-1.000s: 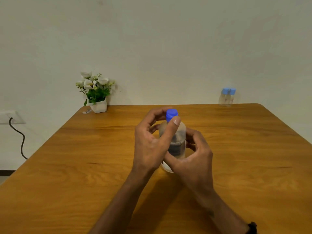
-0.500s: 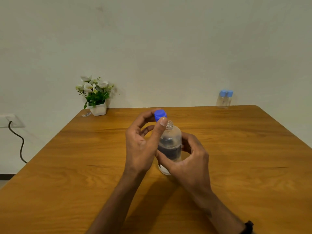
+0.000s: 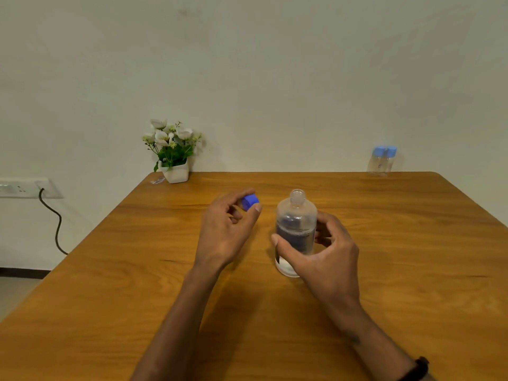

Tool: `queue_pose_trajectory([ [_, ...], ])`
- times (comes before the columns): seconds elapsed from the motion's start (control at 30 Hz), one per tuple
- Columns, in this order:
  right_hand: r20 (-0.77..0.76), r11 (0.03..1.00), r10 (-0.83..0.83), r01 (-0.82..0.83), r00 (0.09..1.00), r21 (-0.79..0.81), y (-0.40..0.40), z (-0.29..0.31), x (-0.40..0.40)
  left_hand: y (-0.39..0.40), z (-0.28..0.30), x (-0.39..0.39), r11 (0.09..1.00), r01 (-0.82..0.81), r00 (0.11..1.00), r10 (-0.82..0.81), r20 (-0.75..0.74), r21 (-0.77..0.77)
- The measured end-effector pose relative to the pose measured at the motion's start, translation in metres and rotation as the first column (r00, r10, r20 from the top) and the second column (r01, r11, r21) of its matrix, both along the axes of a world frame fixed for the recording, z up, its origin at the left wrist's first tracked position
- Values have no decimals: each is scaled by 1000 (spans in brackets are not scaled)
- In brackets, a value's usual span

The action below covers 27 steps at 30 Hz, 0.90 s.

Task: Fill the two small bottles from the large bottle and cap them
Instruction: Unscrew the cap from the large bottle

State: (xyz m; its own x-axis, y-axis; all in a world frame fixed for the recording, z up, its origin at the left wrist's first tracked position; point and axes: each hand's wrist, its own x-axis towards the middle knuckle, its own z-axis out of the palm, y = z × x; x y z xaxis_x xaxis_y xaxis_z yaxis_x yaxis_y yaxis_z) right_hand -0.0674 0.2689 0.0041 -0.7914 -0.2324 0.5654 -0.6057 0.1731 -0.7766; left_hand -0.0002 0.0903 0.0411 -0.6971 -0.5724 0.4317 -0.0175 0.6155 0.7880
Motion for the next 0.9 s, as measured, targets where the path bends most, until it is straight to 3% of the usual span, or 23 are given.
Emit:
queue_pose_trajectory([
  [0.07, 4, 1000, -5, 5, 1000, 12, 0, 0, 0, -9, -6, 3, 984, -27, 983, 58, 172, -175],
  [0.13, 10, 1000, -8, 8, 1000, 17, 0, 0, 0, -14, -10, 7, 968, 5, 967, 60, 248, -252],
  [0.4, 37, 999, -15, 14, 999, 32, -1, -2, -2, -12, -7, 8, 970, 151, 866, -36, 498, -192],
  [0.77, 87, 998, 35, -39, 996, 44, 1, 1, -3, -7, -7, 10, 962, 229, 815, -105, 570, -151],
  [0.9, 141, 980, 89, -112, 986, 167, 13, 7, -9, -6, -6, 11, 957, 241, 806, -104, 583, -162],
])
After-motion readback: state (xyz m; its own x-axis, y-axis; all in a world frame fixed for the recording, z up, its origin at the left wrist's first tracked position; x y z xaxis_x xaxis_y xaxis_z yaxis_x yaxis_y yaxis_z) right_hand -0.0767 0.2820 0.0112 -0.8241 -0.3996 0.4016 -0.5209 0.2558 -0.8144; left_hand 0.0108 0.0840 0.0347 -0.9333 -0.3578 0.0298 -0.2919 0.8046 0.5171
